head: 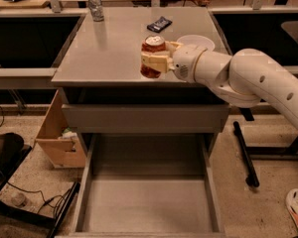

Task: Place coke can into middle drawer

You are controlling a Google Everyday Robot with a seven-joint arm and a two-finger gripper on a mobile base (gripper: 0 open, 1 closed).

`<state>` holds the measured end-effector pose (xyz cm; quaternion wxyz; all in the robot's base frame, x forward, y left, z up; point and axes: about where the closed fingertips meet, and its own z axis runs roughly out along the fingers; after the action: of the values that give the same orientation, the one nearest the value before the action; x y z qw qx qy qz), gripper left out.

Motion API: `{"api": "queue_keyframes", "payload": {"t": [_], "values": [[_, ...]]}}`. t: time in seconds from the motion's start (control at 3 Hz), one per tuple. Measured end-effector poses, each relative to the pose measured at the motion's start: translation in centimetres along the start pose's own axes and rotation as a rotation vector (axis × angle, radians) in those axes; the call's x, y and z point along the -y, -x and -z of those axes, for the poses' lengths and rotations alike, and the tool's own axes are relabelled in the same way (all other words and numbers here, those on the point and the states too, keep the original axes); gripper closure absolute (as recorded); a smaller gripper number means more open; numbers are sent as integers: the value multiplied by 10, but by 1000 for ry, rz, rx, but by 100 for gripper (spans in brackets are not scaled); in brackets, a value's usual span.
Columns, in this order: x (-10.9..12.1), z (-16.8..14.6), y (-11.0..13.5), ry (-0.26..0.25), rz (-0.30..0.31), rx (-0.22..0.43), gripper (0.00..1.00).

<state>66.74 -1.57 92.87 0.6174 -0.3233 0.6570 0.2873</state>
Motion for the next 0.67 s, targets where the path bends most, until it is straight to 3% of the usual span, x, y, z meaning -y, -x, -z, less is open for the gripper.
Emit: {"api": "queue_keyframes", "payload": {"t": [0.33, 0.67], "values": [[-19, 10, -5, 31, 4, 1, 100], [-62, 36, -13, 86, 10, -17, 100]]}}
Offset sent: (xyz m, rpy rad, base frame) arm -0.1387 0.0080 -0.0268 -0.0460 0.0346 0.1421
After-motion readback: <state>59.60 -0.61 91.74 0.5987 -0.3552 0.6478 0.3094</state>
